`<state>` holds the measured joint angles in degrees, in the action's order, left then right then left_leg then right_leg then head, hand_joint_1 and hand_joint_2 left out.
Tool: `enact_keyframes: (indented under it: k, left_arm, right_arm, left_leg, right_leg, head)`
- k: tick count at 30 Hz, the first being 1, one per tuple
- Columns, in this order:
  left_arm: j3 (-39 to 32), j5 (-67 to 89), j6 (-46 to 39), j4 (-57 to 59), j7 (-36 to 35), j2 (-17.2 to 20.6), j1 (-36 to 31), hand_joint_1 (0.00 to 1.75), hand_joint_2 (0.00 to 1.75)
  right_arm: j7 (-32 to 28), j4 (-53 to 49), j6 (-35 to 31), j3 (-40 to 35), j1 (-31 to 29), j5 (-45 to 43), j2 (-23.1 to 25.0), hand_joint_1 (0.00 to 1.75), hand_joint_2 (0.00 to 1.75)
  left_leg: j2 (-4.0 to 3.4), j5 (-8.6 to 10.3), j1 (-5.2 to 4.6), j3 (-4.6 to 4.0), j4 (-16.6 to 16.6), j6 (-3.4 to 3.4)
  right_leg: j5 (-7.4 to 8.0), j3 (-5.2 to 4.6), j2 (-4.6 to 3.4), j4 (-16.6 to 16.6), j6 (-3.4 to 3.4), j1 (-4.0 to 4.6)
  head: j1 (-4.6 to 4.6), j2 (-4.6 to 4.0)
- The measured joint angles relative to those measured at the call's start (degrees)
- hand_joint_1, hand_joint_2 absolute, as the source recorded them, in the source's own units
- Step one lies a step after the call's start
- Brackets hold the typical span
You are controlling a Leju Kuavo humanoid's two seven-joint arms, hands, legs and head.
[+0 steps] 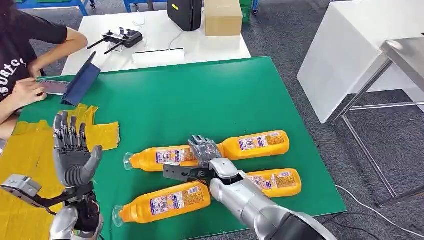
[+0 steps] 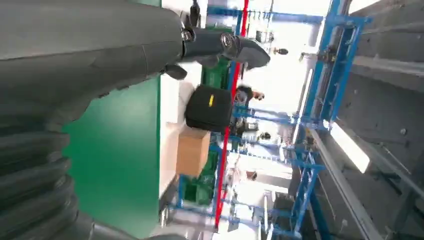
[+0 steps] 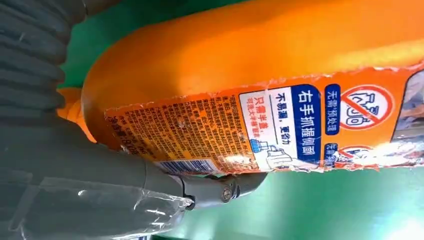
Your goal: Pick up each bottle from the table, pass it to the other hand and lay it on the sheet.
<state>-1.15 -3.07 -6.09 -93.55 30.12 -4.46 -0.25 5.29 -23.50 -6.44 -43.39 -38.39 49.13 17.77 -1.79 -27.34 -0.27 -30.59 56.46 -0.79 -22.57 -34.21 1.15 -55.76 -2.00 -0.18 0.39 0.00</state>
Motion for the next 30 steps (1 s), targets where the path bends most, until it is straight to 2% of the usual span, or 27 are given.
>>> enact_keyframes:
  k: [3,4,5,8,9,11,18,24,30]
  left_arm:
    - [-2.57,1.89,-4.21,-1.25,1.12,0.00,-0.01,0.00,1.75]
    - [-3.64,2.28,-5.08,-1.62,1.29,0.00,0.01,0.00,1.75]
    - [-4.63,2.56,-5.61,-1.99,1.40,0.02,0.09,0.00,1.75]
    - [-6.26,4.45,-7.16,-2.89,1.73,0.13,0.27,0.00,1.75]
    - [-6.47,5.22,-7.83,-3.06,1.84,0.13,0.35,0.00,1.75]
    - [-6.78,6.00,-8.71,-3.32,1.99,0.11,0.51,0.00,1.75]
    - [-6.98,5.91,-9.50,-3.74,1.97,0.07,1.18,0.00,1.75]
    - [-6.98,5.84,-9.19,-3.74,1.69,-0.09,1.45,0.00,1.75]
    - [-6.98,5.91,-8.93,-3.78,1.53,-0.20,1.82,0.00,1.75]
  right_arm:
    - [-0.42,0.42,-1.21,0.00,0.04,1.05,0.00,0.00,1.75]
    - [-0.48,0.55,-1.29,0.00,0.03,1.18,0.00,0.05,1.75]
    - [-0.53,0.64,-1.29,0.00,0.02,1.29,0.00,0.17,1.75]
    - [-0.53,0.85,-1.47,0.00,0.01,1.88,0.00,0.72,1.75]
    - [-0.53,0.92,-1.73,0.00,0.02,2.25,0.00,0.96,1.75]
    - [-0.37,1.12,-2.45,0.00,0.06,3.28,0.00,1.29,1.75]
    - [1.29,1.75,-5.91,0.00,0.39,8.07,-0.04,1.55,1.75]
    - [2.01,2.03,-7.87,0.00,0.66,11.57,-0.22,1.57,1.75]
    - [2.99,2.12,-9.46,-0.02,0.67,15.25,-0.31,1.73,1.75]
  left_leg:
    - [-0.03,0.00,-0.02,0.01,0.00,0.00]
    - [-0.01,0.00,-0.03,0.01,0.00,0.00]
    - [-0.01,0.00,-0.03,0.01,0.00,0.00]
    - [0.00,0.00,-0.02,0.01,0.00,0.00]
    - [0.00,0.00,-0.02,0.00,0.00,0.00]
    - [0.00,0.00,-0.03,0.01,0.00,0.00]
    - [0.01,0.00,-0.03,0.01,0.00,0.00]
    - [0.01,0.00,-0.03,0.01,0.00,0.00]
    - [0.01,0.00,-0.03,0.01,0.00,0.00]
  right_leg:
    - [0.01,0.00,-0.02,0.00,0.00,-0.04]
    - [0.01,0.00,-0.01,0.00,0.00,-0.04]
    - [0.00,0.00,0.00,0.01,0.00,-0.04]
    - [0.00,0.00,0.01,0.00,0.00,-0.03]
    - [0.00,0.00,0.01,0.01,0.00,-0.03]
    - [0.00,0.00,0.00,0.01,0.00,-0.03]
    - [0.00,0.00,0.01,0.01,0.00,-0.03]
    - [0.00,-0.01,0.01,0.01,0.00,-0.03]
    - [0.00,0.00,0.01,0.01,0.00,-0.03]
  head:
    - [0.02,0.00]
    - [0.00,0.00]
    - [0.00,0.00]
    - [0.00,0.00]
    - [0.00,0.00]
    - [0.00,0.00]
    - [0.00,0.00]
    - [-0.02,0.00]
    - [0.00,0.00]
